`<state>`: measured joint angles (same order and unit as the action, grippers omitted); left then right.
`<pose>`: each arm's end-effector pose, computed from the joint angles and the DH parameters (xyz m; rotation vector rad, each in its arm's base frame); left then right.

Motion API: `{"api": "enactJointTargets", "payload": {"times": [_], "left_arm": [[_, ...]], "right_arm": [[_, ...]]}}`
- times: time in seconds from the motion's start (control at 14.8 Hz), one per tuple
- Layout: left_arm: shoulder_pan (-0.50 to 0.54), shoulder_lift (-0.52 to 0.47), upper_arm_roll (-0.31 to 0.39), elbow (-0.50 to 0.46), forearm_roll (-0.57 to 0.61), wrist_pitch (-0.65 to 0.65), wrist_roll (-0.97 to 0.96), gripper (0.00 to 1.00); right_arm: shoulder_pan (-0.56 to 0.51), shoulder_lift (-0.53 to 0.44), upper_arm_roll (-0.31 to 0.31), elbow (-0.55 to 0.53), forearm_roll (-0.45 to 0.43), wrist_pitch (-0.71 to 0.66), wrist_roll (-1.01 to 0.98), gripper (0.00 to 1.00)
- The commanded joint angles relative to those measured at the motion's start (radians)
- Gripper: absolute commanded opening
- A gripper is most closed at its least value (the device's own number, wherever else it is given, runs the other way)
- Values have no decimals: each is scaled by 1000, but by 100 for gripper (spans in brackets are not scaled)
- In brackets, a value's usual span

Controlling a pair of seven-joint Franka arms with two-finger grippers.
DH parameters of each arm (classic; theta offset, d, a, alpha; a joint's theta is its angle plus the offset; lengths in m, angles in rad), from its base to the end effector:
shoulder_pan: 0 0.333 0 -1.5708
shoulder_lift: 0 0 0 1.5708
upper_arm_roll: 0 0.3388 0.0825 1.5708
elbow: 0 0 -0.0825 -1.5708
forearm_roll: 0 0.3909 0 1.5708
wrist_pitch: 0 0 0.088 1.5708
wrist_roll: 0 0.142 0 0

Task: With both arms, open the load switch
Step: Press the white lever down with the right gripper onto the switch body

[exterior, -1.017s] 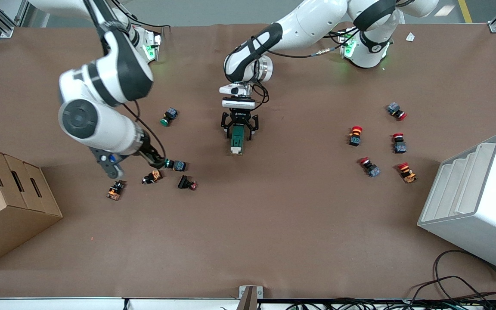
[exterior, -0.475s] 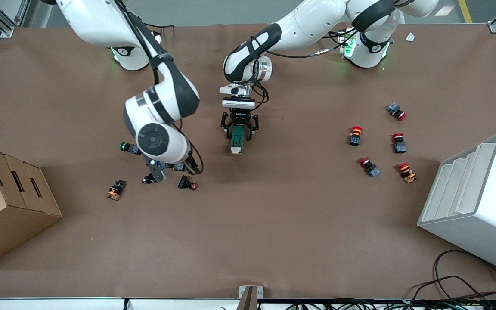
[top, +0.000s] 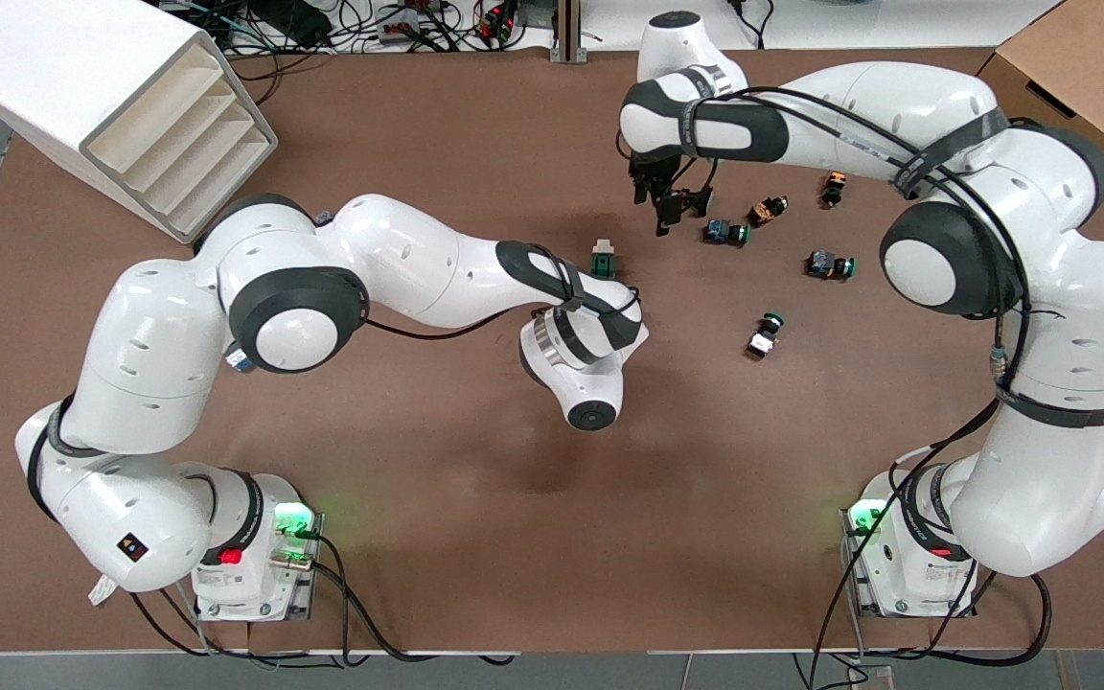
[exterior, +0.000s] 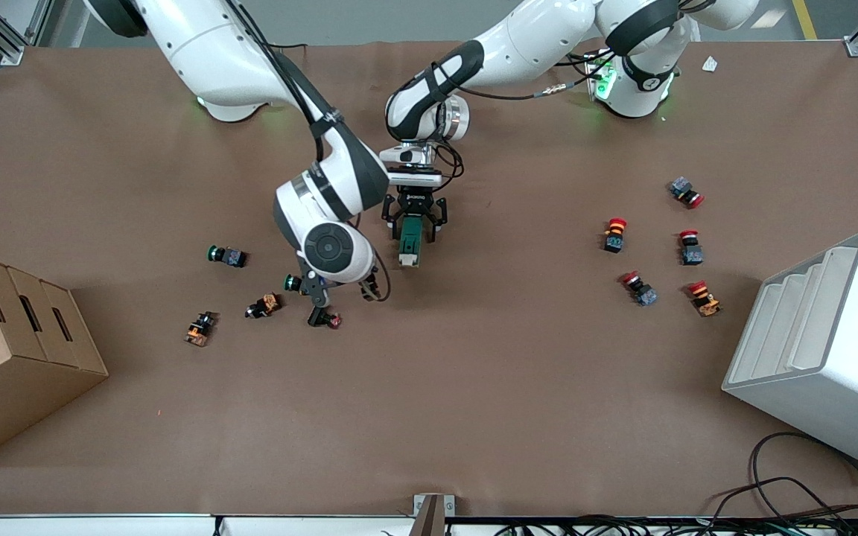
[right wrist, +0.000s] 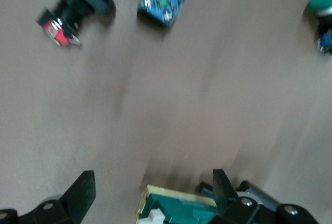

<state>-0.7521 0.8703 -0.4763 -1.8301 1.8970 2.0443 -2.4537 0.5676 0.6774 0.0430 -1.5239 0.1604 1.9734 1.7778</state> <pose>0.3053 -0.5797 0.0772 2.7147 -0.1197 1.4783 0.5632 0.4084 0.2250 2.4061 -1.7424 -0.3581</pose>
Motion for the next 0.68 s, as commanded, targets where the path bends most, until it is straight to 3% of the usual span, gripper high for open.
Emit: {"api": "enactJointTargets", "payload": {"times": [0.0,0.14,0.61], "left_arm": [[-32,67,1,43,11,25,-48,100],[-49,102,10,80,17,-24,-83,100],[-55,105,11,75,17,-35,-90,100]], "right_arm": [[15,34,-8,28,59,33,75,100],[44,54,-8,28,59,47,115,100],[95,85,-8,27,60,79,140,100]]}}
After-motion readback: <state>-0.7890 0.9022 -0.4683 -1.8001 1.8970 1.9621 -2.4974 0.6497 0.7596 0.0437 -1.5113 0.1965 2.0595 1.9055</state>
